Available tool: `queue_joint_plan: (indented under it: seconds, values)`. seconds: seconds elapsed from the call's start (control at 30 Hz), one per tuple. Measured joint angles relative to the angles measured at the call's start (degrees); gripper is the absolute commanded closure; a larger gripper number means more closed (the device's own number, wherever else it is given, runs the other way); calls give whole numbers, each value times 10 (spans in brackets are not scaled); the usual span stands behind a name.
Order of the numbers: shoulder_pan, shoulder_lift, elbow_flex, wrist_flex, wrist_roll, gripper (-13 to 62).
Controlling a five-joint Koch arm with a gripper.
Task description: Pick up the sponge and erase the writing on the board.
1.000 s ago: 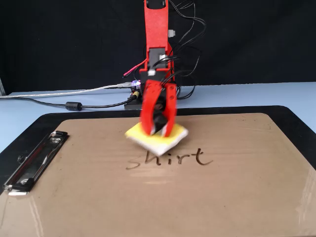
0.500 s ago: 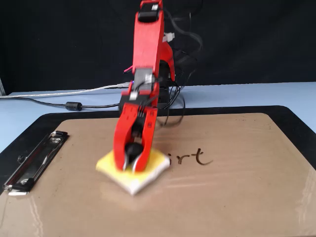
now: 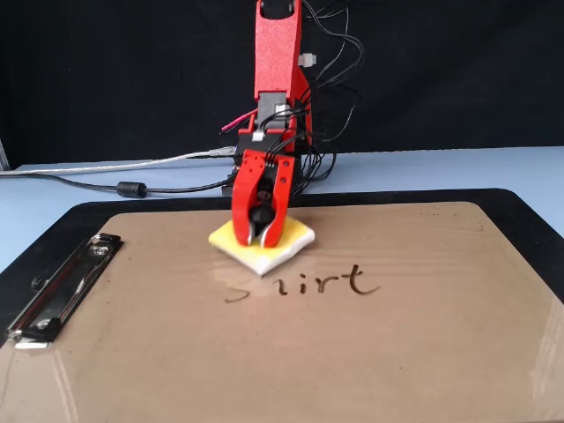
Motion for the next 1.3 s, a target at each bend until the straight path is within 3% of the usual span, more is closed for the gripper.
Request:
queue_joint_plan:
  seconds: [0.23, 0.3, 0.4, 0.53, 0.67, 0.77, 1.0, 1.07, 1.23, 1.3]
  values:
    - [2, -303, -337, -14, 1, 576]
    - [2, -327, -333, -15, 0, 576]
    - [1, -272, -257, -37, 0, 576]
    - [5, -65, -82, -4, 1, 576]
    - [33, 54, -37, 101, 3, 576]
    - [58, 32, -53, 117, 8, 576]
    - [87, -254, -328, 54, 17, 576]
    - [86, -251, -312, 54, 17, 576]
    - [54, -45, -68, 48, 17, 576]
    - [38, -16, -60, 57, 17, 576]
